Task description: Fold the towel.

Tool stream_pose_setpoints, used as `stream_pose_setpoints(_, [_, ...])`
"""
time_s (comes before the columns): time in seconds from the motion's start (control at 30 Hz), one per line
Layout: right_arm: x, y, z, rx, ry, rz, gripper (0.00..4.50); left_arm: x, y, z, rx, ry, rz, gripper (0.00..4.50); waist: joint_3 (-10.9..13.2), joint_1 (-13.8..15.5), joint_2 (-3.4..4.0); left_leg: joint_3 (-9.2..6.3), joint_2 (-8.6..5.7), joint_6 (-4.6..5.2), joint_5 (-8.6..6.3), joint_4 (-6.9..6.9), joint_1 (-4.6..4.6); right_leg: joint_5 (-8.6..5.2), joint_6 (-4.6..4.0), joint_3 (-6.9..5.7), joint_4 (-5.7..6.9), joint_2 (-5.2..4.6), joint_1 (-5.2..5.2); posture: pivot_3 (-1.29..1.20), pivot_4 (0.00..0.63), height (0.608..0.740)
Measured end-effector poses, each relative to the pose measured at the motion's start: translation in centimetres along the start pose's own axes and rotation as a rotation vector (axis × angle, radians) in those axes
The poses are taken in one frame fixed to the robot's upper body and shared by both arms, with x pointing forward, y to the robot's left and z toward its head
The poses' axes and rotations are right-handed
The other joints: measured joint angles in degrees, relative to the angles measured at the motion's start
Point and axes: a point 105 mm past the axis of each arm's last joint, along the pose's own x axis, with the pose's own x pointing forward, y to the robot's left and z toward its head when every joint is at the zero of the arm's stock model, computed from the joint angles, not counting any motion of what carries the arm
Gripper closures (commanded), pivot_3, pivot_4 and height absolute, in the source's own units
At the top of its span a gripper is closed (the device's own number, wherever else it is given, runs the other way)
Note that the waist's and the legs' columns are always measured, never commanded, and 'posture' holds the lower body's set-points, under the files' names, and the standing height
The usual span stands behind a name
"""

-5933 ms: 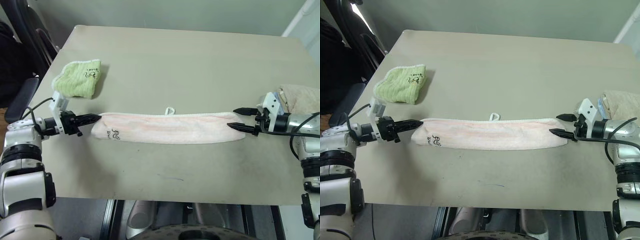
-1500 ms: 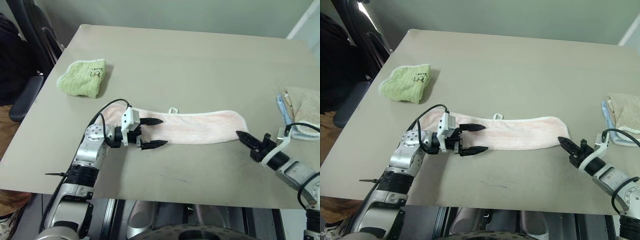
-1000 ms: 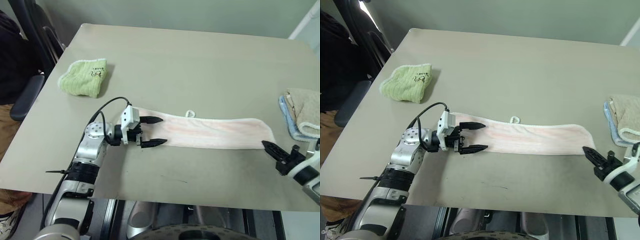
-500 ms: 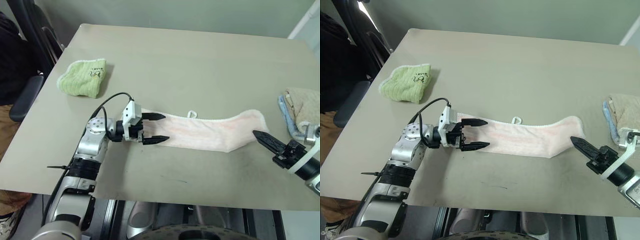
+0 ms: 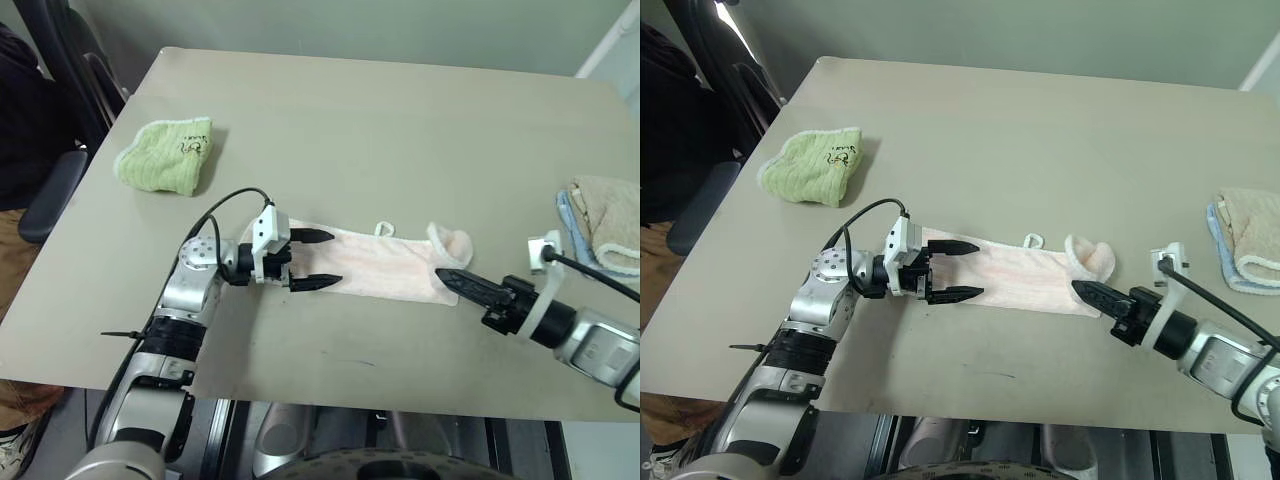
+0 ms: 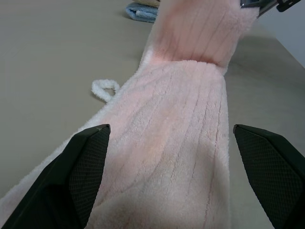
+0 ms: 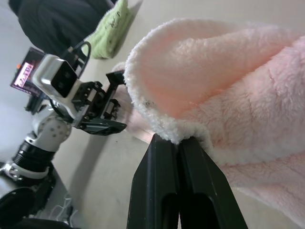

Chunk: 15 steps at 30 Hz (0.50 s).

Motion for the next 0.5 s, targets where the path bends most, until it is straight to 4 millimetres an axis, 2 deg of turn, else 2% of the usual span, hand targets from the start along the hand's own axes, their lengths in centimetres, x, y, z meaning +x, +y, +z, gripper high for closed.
stream_pose_setpoints(0.3, [2.7, 0.0, -2.1, -0.086, 0.117, -0.002, 4.48, 0.0, 0.1, -0.5, 0.01, -0.003, 0.009, 0.0, 0.0, 0.0, 0.0, 0.0, 0.0, 0.13, 0.13, 0.01, 0.0, 0.27, -0.35, 0.0, 0.01, 0.0, 0.0, 0.0, 0.15, 0.733])
stream_pose_setpoints(0.5, [4.5, 0.3, -2.4, -0.144, 0.153, 0.013, 4.48, 0.0, 0.1, -0.7, 0.014, -0.003, 0.012, 0.0, 0.0, 0.0, 0.0, 0.01, 0.02, 0.16, 0.15, 0.02, 0.02, 0.32, -0.45, -0.01, 0.01, 0.0, -0.02, 0.0, 0.15, 0.733])
